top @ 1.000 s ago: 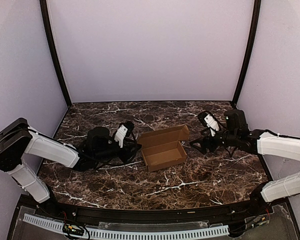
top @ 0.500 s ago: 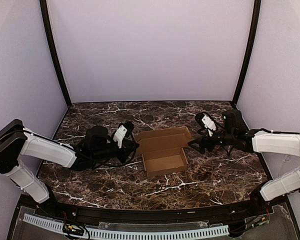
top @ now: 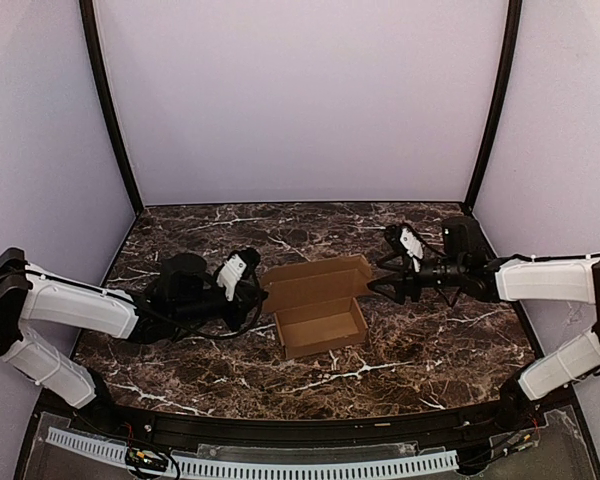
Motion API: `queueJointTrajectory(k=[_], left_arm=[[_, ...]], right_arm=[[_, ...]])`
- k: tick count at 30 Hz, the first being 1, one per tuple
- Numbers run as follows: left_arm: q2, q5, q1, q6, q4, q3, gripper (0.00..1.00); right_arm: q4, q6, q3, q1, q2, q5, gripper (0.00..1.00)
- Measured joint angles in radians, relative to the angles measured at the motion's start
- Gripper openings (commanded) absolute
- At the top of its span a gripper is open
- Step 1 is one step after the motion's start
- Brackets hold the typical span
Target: Fold the paper box
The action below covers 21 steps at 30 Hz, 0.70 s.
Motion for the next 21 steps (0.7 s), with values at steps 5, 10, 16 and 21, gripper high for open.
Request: queueJointTrajectory(k=[5, 10, 16, 21], left_arm=[[-0.022, -0.001, 0.0, 0.006, -0.021, -0.004, 0.01], [-0.028, -0.002, 0.0, 0.009, -0.029, -0.006, 0.01], [-0.028, -0.003, 0.0, 0.01, -0.034, -0.007, 0.01], [-0.028, -0.004, 0.0, 0.009, -0.034, -0.007, 0.01]], right_arm=[[0.01, -0.017, 0.018, 0.0, 0.057, -0.047, 0.58], [0.011, -0.021, 0.022, 0.0, 0.113, -0.051, 0.46], [0.017, -0.023, 0.023, 0.002, 0.128, -0.054, 0.27], [0.02, -0.025, 0.035, 0.014, 0.134, -0.042, 0.09]])
